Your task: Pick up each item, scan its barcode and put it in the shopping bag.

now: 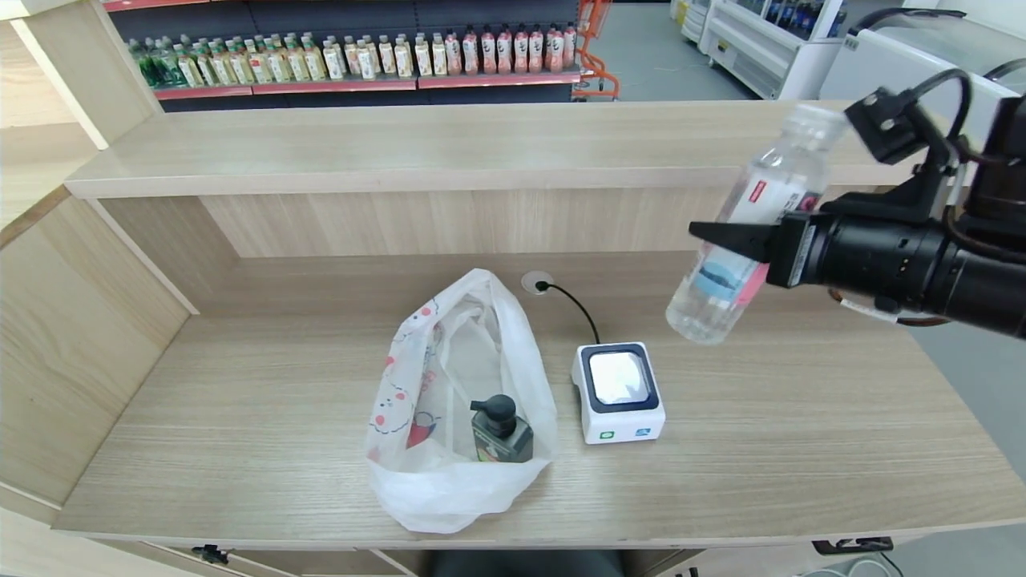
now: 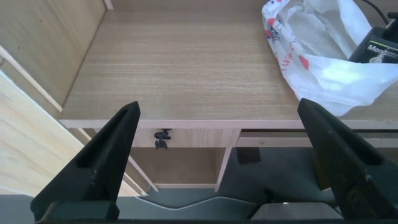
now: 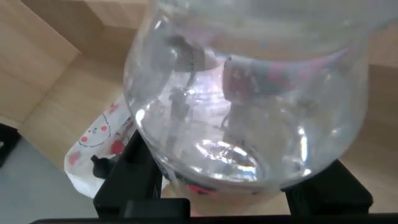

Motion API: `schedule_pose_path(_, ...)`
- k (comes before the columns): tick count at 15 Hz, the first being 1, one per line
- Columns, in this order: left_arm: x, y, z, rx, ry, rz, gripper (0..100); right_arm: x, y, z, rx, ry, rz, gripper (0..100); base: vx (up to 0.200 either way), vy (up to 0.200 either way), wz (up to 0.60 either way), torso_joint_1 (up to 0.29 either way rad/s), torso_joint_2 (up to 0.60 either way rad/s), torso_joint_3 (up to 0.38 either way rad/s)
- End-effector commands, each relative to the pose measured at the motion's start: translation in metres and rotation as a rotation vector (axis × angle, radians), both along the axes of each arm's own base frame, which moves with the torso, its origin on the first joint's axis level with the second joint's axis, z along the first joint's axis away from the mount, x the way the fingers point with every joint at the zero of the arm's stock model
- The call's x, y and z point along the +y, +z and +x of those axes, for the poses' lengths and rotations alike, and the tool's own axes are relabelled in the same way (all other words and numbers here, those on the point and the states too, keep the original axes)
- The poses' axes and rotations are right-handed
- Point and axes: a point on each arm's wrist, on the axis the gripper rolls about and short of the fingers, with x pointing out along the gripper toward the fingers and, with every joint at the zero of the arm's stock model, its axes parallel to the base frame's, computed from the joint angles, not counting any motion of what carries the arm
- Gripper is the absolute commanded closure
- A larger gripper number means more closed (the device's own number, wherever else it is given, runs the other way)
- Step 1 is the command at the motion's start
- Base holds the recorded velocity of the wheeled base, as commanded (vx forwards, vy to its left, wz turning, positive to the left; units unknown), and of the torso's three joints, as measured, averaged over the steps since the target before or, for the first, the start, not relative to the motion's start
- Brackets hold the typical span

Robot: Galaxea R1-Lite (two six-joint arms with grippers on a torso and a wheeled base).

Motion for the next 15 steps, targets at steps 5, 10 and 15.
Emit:
schedule_pose_path(5,0.000,0.000,0.000,-0.001,0.001,0.003,0,0.047,-0.032,0.033,-0.079,0.146,-0.040,100,0.000,0.040,0.00,0.003,0.00,0.000)
schedule_pose_path(10,0.000,0.000,0.000,0.000,-0.001,0.001,0,0.066,-0.069,0.061,-0.126,0.237,-0.091,100,0.000,0.000,0.00,0.000,0.00,0.000)
schedule_pose_path(15,0.000,0.000,0.000,0.000,-0.001,0.001,0,0.081,-0.103,0.072,-0.093,0.297,-0.086,100,0.000,0.000,0.00,0.000,0.00,0.000)
